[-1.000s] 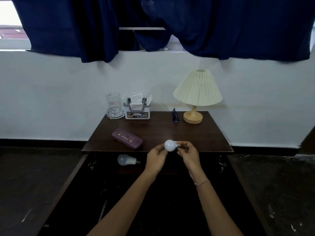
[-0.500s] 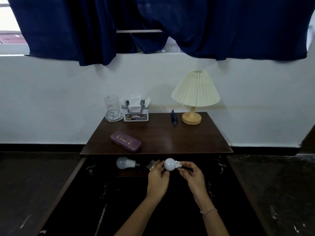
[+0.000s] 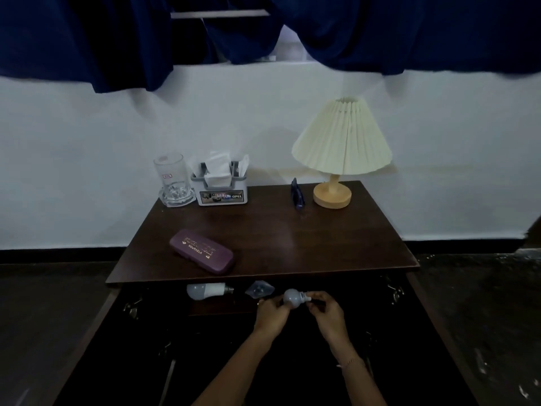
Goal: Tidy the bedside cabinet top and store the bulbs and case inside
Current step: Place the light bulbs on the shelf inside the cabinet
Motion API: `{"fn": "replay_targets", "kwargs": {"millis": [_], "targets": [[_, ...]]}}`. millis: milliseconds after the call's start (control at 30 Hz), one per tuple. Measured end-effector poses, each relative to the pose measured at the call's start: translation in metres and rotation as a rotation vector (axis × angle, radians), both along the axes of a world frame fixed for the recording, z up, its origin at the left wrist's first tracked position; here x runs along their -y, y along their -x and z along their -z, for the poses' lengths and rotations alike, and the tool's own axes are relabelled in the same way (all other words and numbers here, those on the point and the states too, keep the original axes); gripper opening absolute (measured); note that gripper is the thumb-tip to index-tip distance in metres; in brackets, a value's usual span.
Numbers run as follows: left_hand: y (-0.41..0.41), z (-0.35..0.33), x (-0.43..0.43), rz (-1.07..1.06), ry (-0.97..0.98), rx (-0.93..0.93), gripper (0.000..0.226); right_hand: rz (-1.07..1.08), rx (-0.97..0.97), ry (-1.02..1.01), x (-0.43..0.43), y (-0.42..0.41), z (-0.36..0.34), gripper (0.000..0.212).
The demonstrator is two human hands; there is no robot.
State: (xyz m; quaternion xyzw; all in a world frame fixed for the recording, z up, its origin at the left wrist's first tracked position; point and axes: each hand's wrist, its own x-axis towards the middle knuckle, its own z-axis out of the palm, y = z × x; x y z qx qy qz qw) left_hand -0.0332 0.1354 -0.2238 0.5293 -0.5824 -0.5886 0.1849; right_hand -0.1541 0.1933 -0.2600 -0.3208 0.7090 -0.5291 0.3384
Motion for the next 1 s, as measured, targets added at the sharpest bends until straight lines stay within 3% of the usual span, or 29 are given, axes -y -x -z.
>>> {"fn": "replay_targets", "kwargs": {"millis": [133,433,533,567,600,700,833,1000], "targets": [[0.017,0.009,0.026,-0.049,-0.168,0.051,0.034,-0.017,-0.015,-0.05,0.014,0.007,0.009,0.019],[0.027,0.013,0.054,-0.044,-0.259,0.049,0.046,0.007,0.0,-0.142,0.042,0.016,0.011,0.018],[0.023,0.014,0.051,-0.06,-0.266,-0.085,0.029,0.026,-0.038,-0.183,0.047,0.016,0.009,0.017],[0.022,0.011,0.049,-0.068,-0.255,-0.095,0.013,0.026,-0.061,-0.189,0.046,0.016,0.008,0.017],[0.02,0.009,0.047,-0.069,-0.231,-0.093,0.012,0.027,-0.081,-0.195,0.045,0.015,0.007,0.018],[0.01,0.004,0.038,-0.036,-0.114,-0.048,0.024,0.056,-0.094,-0.178,0.033,0.008,0.001,0.028],[-0.022,-0.007,0.014,0.019,0.0,-0.153,0.025,0.198,-0.216,-0.191,0.003,-0.016,-0.01,0.026],[-0.08,-0.018,-0.018,-0.12,0.173,-0.246,0.038,0.325,-0.288,-0.152,-0.024,-0.058,-0.037,0.019]]}}
